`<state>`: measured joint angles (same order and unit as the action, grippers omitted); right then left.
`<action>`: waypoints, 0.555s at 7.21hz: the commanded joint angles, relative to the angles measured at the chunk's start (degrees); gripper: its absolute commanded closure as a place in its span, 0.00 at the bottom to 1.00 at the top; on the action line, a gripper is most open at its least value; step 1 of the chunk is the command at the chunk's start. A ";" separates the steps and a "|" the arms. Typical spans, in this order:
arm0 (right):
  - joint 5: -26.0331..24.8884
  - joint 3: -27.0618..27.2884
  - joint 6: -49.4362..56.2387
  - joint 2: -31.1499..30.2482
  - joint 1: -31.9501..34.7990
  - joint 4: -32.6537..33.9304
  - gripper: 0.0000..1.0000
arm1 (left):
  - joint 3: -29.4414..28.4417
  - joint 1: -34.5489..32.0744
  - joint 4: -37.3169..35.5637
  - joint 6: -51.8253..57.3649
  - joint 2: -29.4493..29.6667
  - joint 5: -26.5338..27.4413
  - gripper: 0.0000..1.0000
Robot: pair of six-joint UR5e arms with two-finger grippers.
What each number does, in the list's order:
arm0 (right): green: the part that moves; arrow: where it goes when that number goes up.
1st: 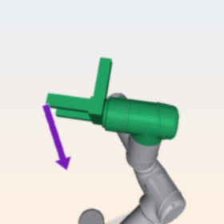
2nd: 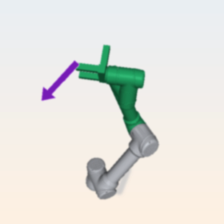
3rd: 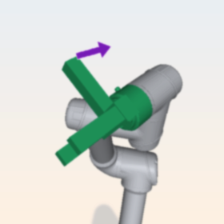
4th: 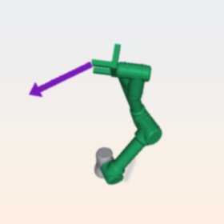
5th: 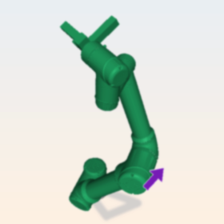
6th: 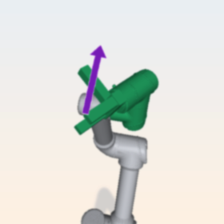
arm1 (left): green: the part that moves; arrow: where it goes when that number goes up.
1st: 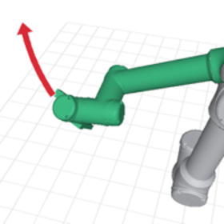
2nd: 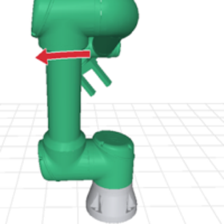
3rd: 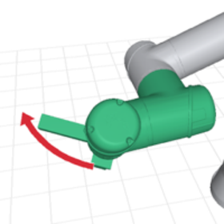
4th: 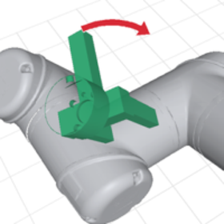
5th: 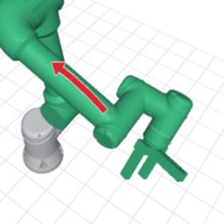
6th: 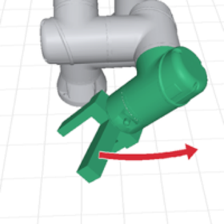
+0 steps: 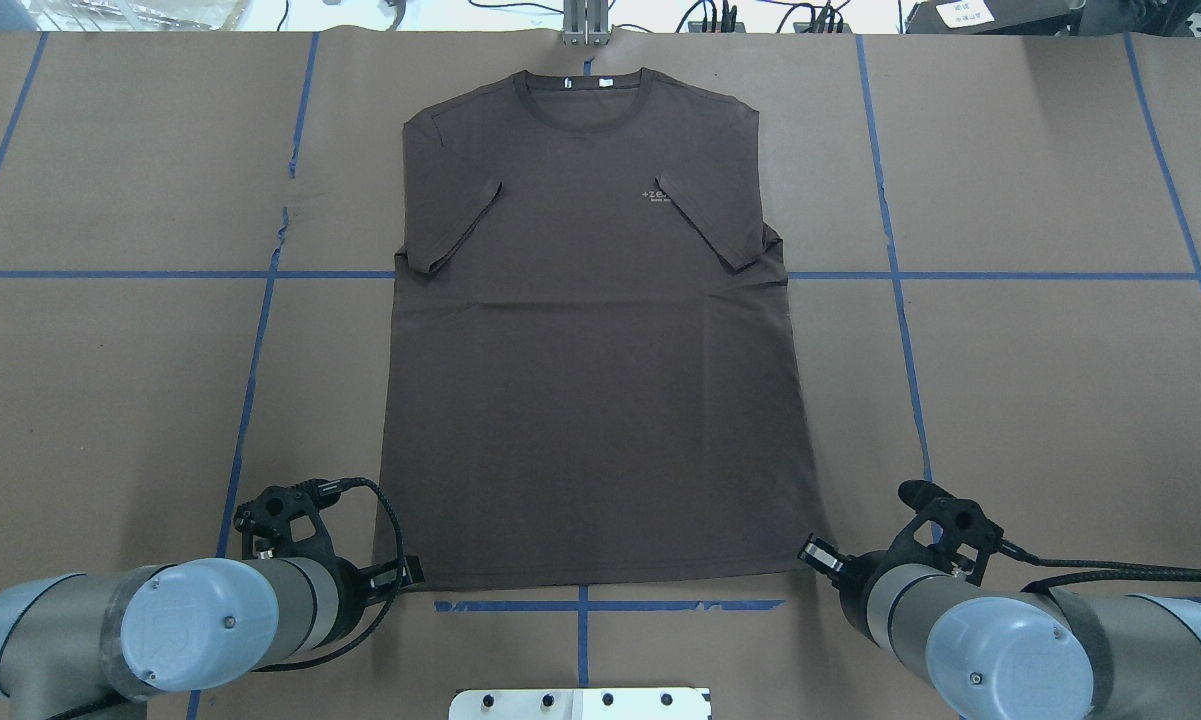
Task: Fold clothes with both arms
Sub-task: 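Lower both grippers onto the hem corners and grasp them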
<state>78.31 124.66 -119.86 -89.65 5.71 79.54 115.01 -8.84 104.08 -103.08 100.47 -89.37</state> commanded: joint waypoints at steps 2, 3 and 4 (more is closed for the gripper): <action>0.00 -0.03 0.07 0.00 0.09 0.00 1.00 | -0.75 -0.13 -0.02 -0.02 0.69 -0.01 0.70; 0.00 0.05 0.07 0.00 0.09 0.00 1.00 | 0.03 -0.39 -0.11 0.07 0.60 -0.01 1.00; 0.00 0.05 0.07 0.00 0.00 0.00 1.00 | 0.30 -0.39 -0.11 0.07 0.60 -0.19 1.00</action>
<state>78.31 124.69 -119.80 -89.65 5.77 79.54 114.87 -9.13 104.01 -103.04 101.10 -89.42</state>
